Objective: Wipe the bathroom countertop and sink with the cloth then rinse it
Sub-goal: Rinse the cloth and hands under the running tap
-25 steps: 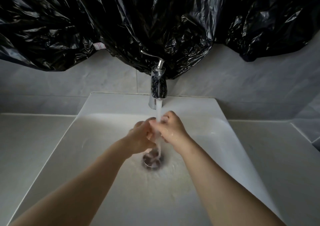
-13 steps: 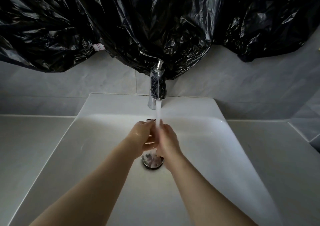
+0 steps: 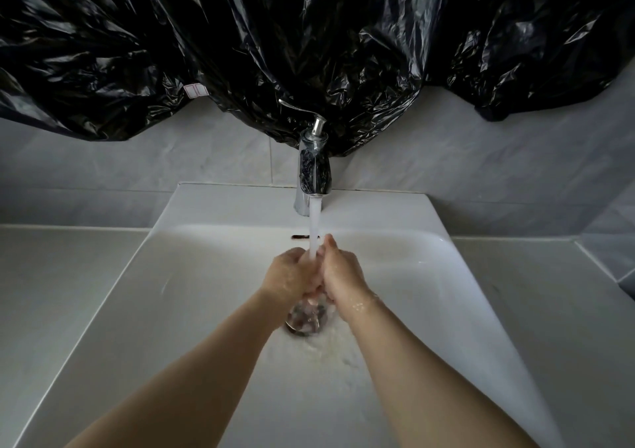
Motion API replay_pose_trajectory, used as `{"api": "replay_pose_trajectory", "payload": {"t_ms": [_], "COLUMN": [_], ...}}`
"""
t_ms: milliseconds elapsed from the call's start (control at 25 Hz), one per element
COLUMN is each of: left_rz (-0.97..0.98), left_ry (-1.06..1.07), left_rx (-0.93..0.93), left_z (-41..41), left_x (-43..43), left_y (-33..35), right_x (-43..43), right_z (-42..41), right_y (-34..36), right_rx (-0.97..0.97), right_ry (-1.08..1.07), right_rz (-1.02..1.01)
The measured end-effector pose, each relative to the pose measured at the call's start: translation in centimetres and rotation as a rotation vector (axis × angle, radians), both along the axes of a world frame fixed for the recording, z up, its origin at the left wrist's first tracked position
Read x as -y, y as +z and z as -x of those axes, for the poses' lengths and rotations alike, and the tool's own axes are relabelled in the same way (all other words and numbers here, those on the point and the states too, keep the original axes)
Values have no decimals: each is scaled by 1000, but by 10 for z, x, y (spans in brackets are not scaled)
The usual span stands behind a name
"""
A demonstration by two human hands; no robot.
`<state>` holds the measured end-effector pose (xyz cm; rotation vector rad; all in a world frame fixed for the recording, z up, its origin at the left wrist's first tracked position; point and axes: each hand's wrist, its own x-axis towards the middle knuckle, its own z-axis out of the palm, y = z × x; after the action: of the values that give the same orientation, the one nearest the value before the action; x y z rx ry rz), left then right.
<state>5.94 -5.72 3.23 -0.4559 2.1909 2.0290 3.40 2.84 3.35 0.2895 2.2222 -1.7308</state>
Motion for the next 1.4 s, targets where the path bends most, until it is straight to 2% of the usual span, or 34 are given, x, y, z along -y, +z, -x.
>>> {"api": "replay_pose_trajectory", "payload": {"t_ms": [40,80,160,200,240,320,400,440,480,520,600,640,680,720,760,840,880,920,960,1000,1120,1160,1200,1240,1320,1400], "left_rz": [45,-12,-373,-434,-375,-54,335,407,352,202,-258,-466,-609,-644,-595,-254,-15,164,210,151,33,-163,-113,-163,-5,173], "left_ry": [1,38,117,94,41,-88,-111,-86,-49,-17,-102,-184,-217,-183,-127,42,152,224,243,234,159,170,84,134,103,86], "left_rx": [-29,-50,-108,-138,-147,-108,-47,-22,-9,4,10,-13,-30,-13,-10,-26,-36,-48,-41,28,123,97,25,49,74,64], "left_z": [-1,-2,-5,-6,-6,-7,-5,-4,-3,-1,4,4,3,4,4,9,10,11,13,15,11,9,8,6,11,7], "left_x": [4,9,15,15,14,11,13,14,15,17,18,17,15,13,9,2,2,3,4,2,-6,-8,-10,-10,-9,-13], "left_y": [0,-1,-1,0,-1,-3,-4,-3,-1,0,5,11,19,23,24,17,14,11,12,10,12,7,7,6,3,8], "right_x": [-6,-12,-17,-16,-15,-11,-16,-19,-23,-26,-27,-24,-21,-18,-16,-7,-2,3,9,13,16,15,14,14,18,18], "right_z": [1,3,2,-1,-3,-5,-5,-4,2,5,5,2,-4,-8,-13,-18,-16,-15,-15,-16,-18,-17,-15,-13,-8,-4], "right_y": [3,2,1,3,5,14,31,39,40,40,27,18,12,8,9,7,2,-2,-6,-4,0,2,1,2,0,0], "right_rx": [19,7,-72,-133,-209,-346,-427,-440,-433,-415,-290,-192,-73,79,231,317,233,84,-89,-225,-381,-385,-373,-332,-192,-42], "right_ry": [-6,19,104,155,178,113,-19,-93,-159,-211,-211,-161,-107,-63,-38,-57,-62,-77,-98,-82,36,40,26,6,-58,-115], "right_rz": [60,89,100,82,51,41,213,326,369,287,-38,-64,9,159,348,537,498,364,197,102,-74,-94,-83,-86,-92,7]}}
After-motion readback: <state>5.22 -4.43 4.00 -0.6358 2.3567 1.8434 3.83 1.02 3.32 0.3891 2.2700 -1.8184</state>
